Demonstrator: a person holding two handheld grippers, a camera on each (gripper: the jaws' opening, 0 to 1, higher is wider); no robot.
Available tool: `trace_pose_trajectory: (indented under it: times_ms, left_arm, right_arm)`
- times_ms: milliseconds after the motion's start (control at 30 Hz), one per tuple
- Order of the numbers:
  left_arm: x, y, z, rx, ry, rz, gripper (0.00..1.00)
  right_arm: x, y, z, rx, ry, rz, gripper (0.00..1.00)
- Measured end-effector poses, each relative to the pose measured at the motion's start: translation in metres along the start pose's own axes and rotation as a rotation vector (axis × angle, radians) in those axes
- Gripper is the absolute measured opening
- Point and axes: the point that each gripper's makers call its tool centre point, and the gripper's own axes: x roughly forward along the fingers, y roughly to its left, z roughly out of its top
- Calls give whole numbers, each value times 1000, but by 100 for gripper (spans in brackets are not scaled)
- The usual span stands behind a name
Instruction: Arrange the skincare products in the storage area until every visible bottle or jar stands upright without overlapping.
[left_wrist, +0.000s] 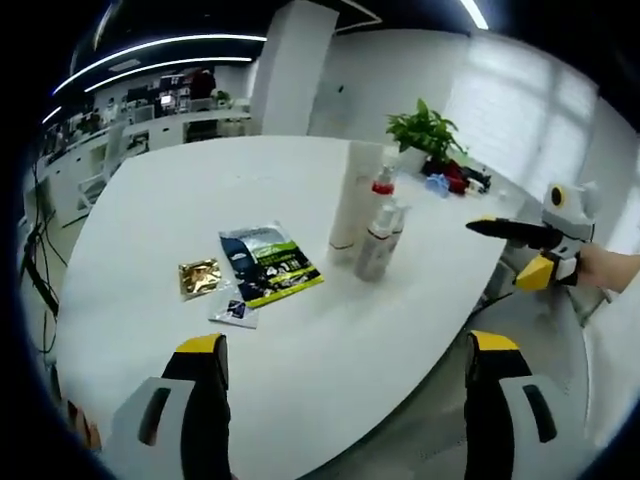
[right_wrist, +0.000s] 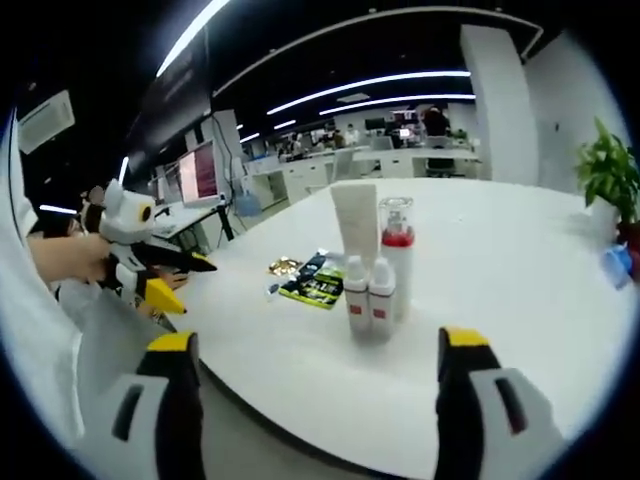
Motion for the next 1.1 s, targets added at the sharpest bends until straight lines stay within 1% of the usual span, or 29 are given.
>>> trace_pose_trajectory:
  times_ms: [67,233,400,533,567,633,900,1100]
  left_arm:
    - [6,2,2,-14,7,14,97]
    - [24,12,7,-9,33,65,97]
    - [47,23,17,8,59,111,97]
    - [69,31,25,4,67,124,97]
    - [71,32,26,4,69,125,97]
    - [83,36,29,3,73,129,97]
    - [122,54,39,17,106,173,97]
    - [142,71,39,9,128,213,97]
  right_arm:
    - [0,-1,1,2,-7,-4,99]
    - [1,-3,1,-1,-7,-6,99]
    - [1,-4,1,5,-10,-9,99]
    - [3,-4,-1,-15,2,-10,99]
    - [3,-4,-2,-20,5,-10,99]
    - [3,-4,-2,-22,7,-11,99]
    - [4,-9,-3,11,9,-23,99]
    - [3,-13,-4,31,11,-37,99]
